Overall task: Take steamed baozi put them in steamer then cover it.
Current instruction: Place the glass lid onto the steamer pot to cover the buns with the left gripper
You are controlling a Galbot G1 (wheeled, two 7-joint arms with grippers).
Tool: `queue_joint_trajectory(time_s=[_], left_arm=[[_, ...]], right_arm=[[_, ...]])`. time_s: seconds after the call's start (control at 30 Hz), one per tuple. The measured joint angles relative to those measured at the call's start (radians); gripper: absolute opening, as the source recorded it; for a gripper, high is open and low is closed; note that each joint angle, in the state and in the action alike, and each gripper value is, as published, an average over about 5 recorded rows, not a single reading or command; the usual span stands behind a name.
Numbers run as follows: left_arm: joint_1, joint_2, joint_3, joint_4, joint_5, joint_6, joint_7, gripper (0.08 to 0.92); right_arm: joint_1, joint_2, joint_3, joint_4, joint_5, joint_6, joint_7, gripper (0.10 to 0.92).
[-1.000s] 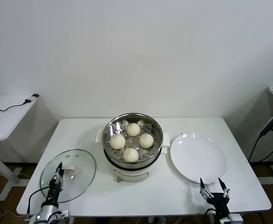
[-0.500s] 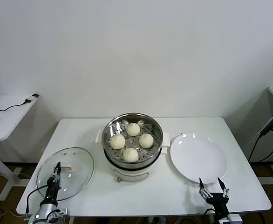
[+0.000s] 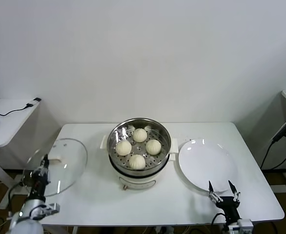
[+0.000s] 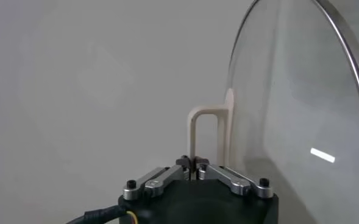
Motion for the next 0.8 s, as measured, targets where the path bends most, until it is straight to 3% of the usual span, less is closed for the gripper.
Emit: queue_joint_trajectory(time_s=[0.2, 0.43, 0.8], left_arm=[[-0.01, 0.057, 0.029, -0.175, -0.051, 0.135, 0.136, 0.132], [-0.076, 0.071, 0.157, -0.313, -0.001, 0.298, 0.262, 0.132], [-0.218, -0.048, 0.476, -0.379, 0.25, 0.488, 0.446, 0.132]], right_arm=[[0.009, 0.001, -0.008, 0.02, -0.023, -0.024, 0.019, 0.823], [0.007, 0.002, -0.013, 0.035, -0.043, -0.037, 0.032, 0.823], [0.0, 0.002, -0.01, 0.04, -0.056, -0.028, 0.039, 0.823]])
